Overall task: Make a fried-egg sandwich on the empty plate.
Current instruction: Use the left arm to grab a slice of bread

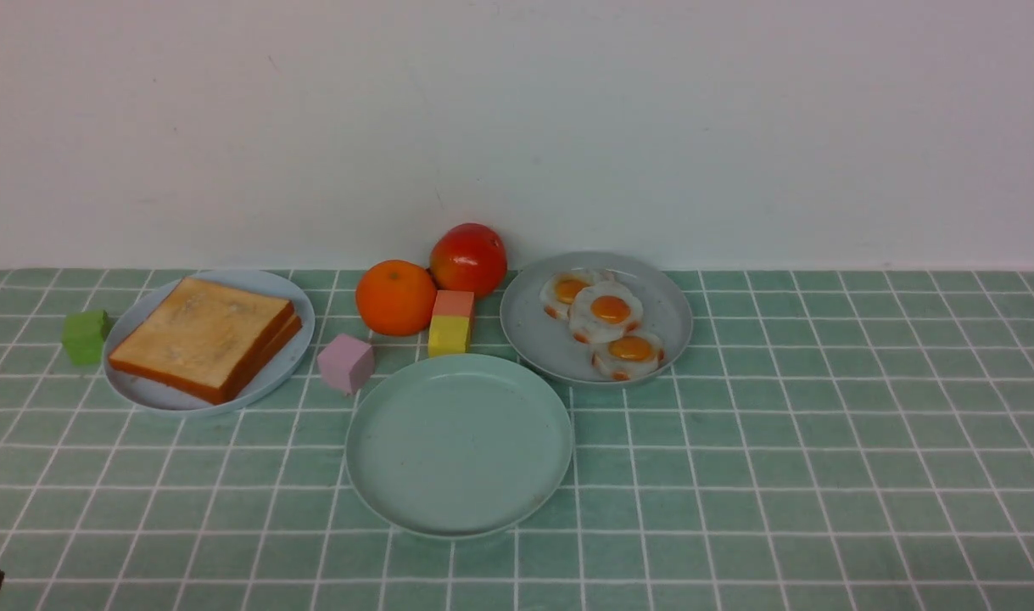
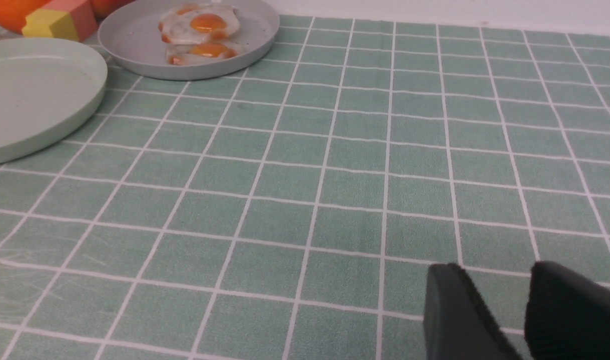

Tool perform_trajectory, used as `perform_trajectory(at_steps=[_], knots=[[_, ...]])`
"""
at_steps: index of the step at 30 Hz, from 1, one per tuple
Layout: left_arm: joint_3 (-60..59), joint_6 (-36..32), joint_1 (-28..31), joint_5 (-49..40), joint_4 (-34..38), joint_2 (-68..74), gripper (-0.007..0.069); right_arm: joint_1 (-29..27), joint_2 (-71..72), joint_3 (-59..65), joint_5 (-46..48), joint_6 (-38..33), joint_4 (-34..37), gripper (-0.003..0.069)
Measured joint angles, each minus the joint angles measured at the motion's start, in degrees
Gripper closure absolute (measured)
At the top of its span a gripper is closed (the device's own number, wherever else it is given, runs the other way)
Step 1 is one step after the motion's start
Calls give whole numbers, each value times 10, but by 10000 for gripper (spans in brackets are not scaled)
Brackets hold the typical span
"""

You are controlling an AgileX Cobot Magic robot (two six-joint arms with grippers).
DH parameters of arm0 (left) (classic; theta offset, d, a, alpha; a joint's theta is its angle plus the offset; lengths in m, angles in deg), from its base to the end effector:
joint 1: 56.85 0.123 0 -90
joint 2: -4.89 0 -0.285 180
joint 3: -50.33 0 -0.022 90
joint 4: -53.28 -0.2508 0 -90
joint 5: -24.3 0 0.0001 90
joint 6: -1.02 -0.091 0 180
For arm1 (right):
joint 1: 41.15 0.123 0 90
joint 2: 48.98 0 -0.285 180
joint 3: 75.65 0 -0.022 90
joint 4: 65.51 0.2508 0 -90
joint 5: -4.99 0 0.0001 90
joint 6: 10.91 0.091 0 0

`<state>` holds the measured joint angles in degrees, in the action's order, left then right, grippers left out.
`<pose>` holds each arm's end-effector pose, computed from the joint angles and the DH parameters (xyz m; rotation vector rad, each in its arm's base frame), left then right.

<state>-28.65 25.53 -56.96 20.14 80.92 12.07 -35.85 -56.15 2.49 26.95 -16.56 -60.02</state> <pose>0.0569 -0.0032 0.1975 -0.6839 1.4651 -0.7375 0.0517 0.0081 0.1740 -0.1203 1.8675 0.0906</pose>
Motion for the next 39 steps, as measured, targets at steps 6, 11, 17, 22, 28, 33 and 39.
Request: perform_trajectory(at_steps=[6, 11, 17, 22, 28, 33, 39], knots=[[35, -8, 0, -48, 24, 0, 454, 0, 0, 0, -6, 2, 7, 419], [154, -111, 0, -207, 23, 56, 622, 0, 0, 6, -61, 80, 136, 419], [307, -273, -24, -356, -3, 237, 638, 0, 0, 5, -151, 132, 306, 424], [391, -269, -35, -390, -78, 388, 638, 0, -16, -70, -41, 111, 331, 497], [461, -264, -35, -364, -135, 588, 638, 0, -153, -279, 200, -32, 277, 636], [513, -295, -35, -295, -154, 737, 638, 17, -272, -420, 332, -79, 215, 659], [605, -304, -36, -239, -219, 906, 638, 82, -357, -496, 345, -83, 183, 659]])
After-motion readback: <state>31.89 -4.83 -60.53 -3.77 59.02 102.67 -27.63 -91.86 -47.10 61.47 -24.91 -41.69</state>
